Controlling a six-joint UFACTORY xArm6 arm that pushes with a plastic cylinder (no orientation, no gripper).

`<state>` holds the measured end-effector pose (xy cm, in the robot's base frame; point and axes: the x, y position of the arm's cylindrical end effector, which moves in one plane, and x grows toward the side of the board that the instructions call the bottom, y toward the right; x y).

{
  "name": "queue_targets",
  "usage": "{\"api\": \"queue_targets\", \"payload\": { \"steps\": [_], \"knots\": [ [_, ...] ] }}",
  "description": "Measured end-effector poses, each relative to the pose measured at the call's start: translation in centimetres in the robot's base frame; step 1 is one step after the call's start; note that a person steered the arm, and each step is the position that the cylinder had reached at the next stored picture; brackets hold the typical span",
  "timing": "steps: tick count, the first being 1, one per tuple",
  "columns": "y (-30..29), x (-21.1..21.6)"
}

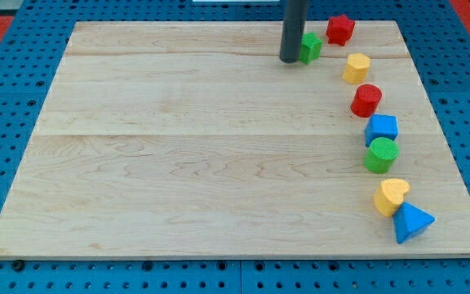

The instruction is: Slide the green star above the yellow hexagon

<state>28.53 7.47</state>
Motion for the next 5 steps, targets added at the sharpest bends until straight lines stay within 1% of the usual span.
{"api": "queue_targets", "payload": {
  "steps": [1, 2, 3, 4, 5],
  "knots": [
    [-3.3, -0.5],
    [-3.4, -3.4],
    [-2.8, -3.4],
    [-0.8, -0.6],
    [-0.9, -1.9]
  ]
}}
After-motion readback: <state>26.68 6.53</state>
